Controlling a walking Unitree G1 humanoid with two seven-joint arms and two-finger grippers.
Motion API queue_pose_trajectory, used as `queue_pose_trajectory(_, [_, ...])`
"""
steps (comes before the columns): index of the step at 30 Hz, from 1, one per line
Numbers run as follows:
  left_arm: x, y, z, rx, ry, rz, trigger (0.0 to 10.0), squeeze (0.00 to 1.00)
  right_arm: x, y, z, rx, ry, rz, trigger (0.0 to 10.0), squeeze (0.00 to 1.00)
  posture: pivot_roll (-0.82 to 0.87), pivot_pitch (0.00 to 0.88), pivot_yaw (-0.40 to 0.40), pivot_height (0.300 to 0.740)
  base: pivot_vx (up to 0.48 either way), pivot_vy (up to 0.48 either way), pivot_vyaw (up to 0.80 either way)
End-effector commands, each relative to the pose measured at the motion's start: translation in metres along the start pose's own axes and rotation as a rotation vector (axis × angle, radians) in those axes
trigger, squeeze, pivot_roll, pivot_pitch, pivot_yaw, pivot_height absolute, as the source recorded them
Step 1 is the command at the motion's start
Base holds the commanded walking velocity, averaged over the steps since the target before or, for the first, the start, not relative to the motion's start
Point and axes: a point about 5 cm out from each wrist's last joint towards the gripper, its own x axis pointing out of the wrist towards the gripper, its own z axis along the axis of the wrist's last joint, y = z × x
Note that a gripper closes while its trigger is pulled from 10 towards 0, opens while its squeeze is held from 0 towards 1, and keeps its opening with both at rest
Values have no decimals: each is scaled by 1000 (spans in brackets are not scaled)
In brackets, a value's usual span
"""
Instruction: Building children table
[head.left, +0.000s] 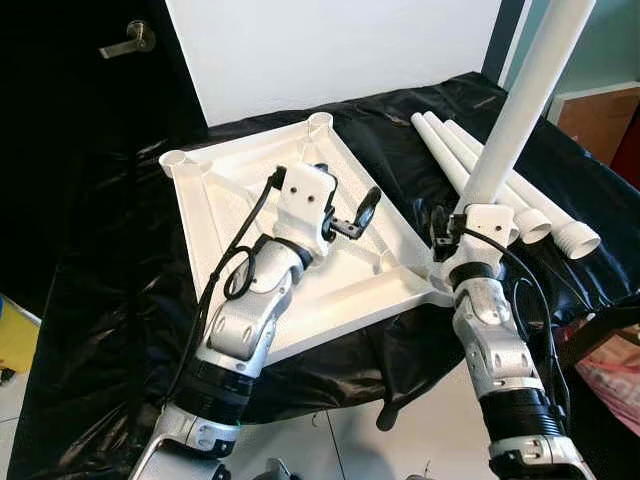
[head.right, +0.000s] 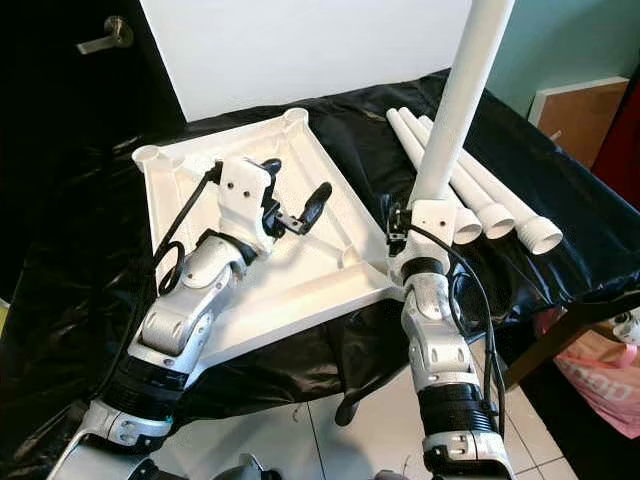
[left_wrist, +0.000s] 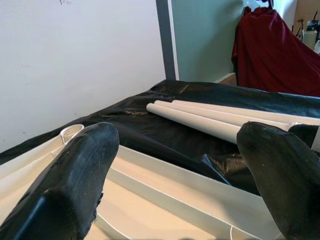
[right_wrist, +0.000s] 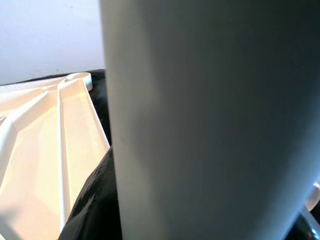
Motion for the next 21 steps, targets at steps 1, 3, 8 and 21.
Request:
queue_pose_trajectory(1, [-3, -9, -1, 11, -2, -128, 10000, 0, -2, 2, 2, -11, -12, 20, 10000, 0, -102, 30, 67, 740, 0, 0, 0])
queue_pose_trajectory(3, [-9, -14, -8, 16, 14, -174, 10000, 0, -7, 1, -5, -24, 5, 29, 10000, 0, -101, 24, 72, 740, 0, 0, 0])
queue_pose_trajectory(8, [-18, -22, -12, -19, 16, -282, 10000, 0, -13, 3, -14, -30, 36, 38, 10000, 0, -111, 16, 76, 740, 0, 0, 0])
queue_pose_trajectory(21, [-24, -33, -19, -7, 41, -362, 10000, 0, -24, -2, -25, -59, 80, 59, 10000, 0, -118, 17, 75, 740, 0, 0, 0])
